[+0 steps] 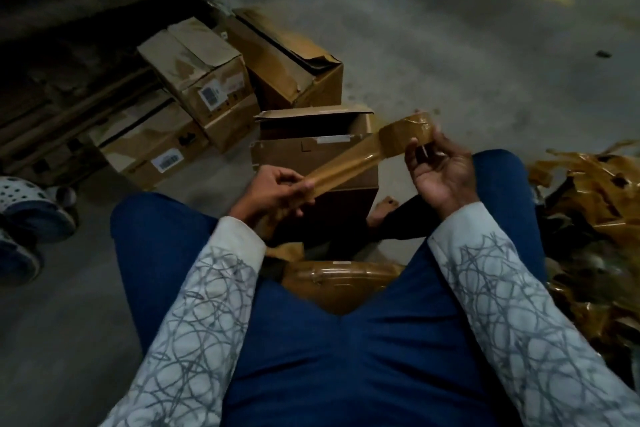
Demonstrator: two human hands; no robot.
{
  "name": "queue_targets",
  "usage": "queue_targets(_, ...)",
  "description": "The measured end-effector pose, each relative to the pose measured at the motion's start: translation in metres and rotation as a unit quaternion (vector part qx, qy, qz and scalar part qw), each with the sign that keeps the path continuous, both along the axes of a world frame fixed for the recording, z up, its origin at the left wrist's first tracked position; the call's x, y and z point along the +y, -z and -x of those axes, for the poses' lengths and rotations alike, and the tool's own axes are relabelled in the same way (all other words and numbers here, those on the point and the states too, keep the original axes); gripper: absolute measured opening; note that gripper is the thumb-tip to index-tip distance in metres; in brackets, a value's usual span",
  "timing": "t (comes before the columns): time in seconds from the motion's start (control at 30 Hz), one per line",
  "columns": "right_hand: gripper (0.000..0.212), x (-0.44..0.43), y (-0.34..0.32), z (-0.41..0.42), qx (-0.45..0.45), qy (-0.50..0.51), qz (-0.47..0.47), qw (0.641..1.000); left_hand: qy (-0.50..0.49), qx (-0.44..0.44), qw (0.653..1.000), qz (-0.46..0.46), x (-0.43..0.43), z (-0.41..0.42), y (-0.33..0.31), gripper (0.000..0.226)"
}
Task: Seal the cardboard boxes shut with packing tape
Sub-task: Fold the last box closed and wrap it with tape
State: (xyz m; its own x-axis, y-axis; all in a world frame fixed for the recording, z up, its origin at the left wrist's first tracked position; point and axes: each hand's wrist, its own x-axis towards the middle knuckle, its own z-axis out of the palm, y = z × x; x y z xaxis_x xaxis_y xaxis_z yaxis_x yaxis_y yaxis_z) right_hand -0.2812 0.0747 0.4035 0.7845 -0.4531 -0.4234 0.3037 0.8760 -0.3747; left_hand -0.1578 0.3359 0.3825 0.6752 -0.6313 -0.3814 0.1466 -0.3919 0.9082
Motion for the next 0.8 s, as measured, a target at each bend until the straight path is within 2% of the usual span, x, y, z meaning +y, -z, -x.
queue_targets(0.07,0.008,-0.001,0.009,-0.017,0.031,-0.020,0.000,0.999,0.042,-0.029,0.997,-0.050,0.015,-0.024,0.000,0.032)
queue_targets(0.17,0.007,-0.009,0.017,-0.042,0.058,-0.021,0.011,0.998,0.068,-0.094,0.981,-0.154,0.036,-0.053,0.009,0.009)
queue_targets(0.2,0.007,-0.014,0.019,-0.050,0.063,-0.014,0.008,0.998,0.055,-0.102,0.979,-0.167,0.041,-0.058,0.012,0.011)
queue_targets(0.33,0.010,-0.025,0.038,-0.076,0.094,-0.039,0.023,0.995,-0.036,-0.076,0.992,-0.095,0.056,-0.075,0.014,0.024)
queue_targets(0.4,0.019,-0.024,0.058,-0.081,0.119,-0.060,0.046,0.990,-0.040,-0.094,0.989,-0.110,0.055,-0.086,0.019,0.024)
queue_targets(0.53,0.017,-0.015,0.089,-0.081,0.185,-0.072,0.068,0.978,-0.013,-0.128,0.980,-0.154,0.047,-0.106,0.045,0.022)
queue_targets(0.6,0.028,-0.016,0.098,-0.081,0.230,-0.069,0.095,0.966,-0.011,-0.154,0.975,-0.157,0.039,-0.115,0.063,0.023)
queue_targets(0.63,0.040,-0.018,0.101,-0.082,0.257,-0.065,0.130,0.955,-0.009,-0.163,0.973,-0.161,0.035,-0.118,0.070,0.027)
queue_targets(0.67,0.055,-0.021,0.103,-0.084,0.297,-0.067,0.184,0.935,-0.008,-0.160,0.973,-0.167,0.031,-0.120,0.078,0.033)
queue_targets(0.7,0.070,-0.024,0.105,-0.084,0.355,-0.082,0.271,0.891,-0.009,-0.151,0.973,-0.175,0.030,-0.120,0.084,0.036)
queue_targets(0.73,0.081,-0.027,0.105,-0.085,0.433,-0.099,0.398,0.802,-0.012,-0.142,0.972,-0.185,0.029,-0.122,0.090,0.038)
queue_targets(0.77,0.087,-0.030,0.106,-0.084,0.480,-0.116,0.523,0.695,-0.016,-0.135,0.972,-0.193,0.029,-0.123,0.093,0.039)
queue_targets(0.8,0.089,-0.033,0.107,-0.085,0.474,-0.123,0.629,0.604,-0.021,-0.130,0.971,-0.197,0.030,-0.125,0.095,0.038)
